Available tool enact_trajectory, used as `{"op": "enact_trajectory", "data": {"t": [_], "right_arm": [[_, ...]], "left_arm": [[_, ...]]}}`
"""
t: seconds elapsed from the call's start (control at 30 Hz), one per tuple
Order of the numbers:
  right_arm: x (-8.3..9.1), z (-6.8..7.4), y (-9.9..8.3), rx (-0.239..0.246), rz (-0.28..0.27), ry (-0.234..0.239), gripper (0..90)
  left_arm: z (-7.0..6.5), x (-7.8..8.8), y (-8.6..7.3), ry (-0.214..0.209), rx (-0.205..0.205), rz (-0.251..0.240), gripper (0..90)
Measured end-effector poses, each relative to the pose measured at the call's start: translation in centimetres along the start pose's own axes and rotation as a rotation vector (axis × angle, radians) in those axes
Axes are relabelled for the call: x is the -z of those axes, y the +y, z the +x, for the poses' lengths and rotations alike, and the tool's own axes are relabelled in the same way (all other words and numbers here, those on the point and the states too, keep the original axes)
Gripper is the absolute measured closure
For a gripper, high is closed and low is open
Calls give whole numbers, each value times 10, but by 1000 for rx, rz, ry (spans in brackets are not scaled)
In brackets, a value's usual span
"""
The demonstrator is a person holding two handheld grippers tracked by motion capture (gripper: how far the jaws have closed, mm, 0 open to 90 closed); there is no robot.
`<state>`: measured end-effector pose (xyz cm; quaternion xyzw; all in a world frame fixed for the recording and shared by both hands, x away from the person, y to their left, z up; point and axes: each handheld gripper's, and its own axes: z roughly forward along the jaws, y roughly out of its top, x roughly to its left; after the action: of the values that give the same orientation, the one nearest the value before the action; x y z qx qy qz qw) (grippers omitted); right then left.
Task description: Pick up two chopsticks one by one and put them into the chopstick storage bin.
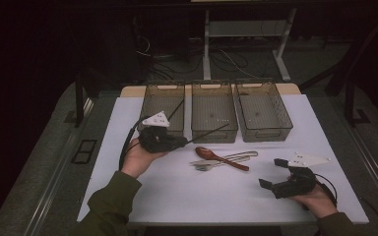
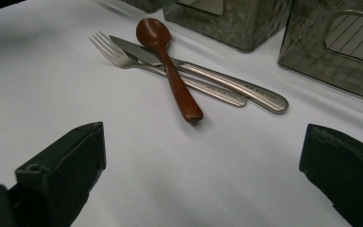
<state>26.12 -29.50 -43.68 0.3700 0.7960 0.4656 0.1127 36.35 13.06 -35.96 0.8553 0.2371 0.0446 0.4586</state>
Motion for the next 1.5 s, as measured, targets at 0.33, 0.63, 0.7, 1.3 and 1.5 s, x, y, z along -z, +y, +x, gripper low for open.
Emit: {"op": "enact_trajectory", "data": {"t": [0.33, 0.63, 0.7, 1.3, 1.5], "right_arm": [[0, 0, 0, 4, -4, -1, 7], [0, -1, 0, 2, -6, 1, 7], [0, -1, 0, 2, -6, 0, 7], [1, -1, 0, 1, -9, 3, 7], [1, -1, 0, 1, -10, 4, 7]], "left_arm": [[26, 6, 18, 82, 27, -1, 851], [48, 8, 31, 148, 67, 5, 851], [54, 9, 32, 169, 80, 2, 851], [114, 15, 12, 376, 285, -12, 851], [123, 15, 4, 406, 326, 9, 851]]}}
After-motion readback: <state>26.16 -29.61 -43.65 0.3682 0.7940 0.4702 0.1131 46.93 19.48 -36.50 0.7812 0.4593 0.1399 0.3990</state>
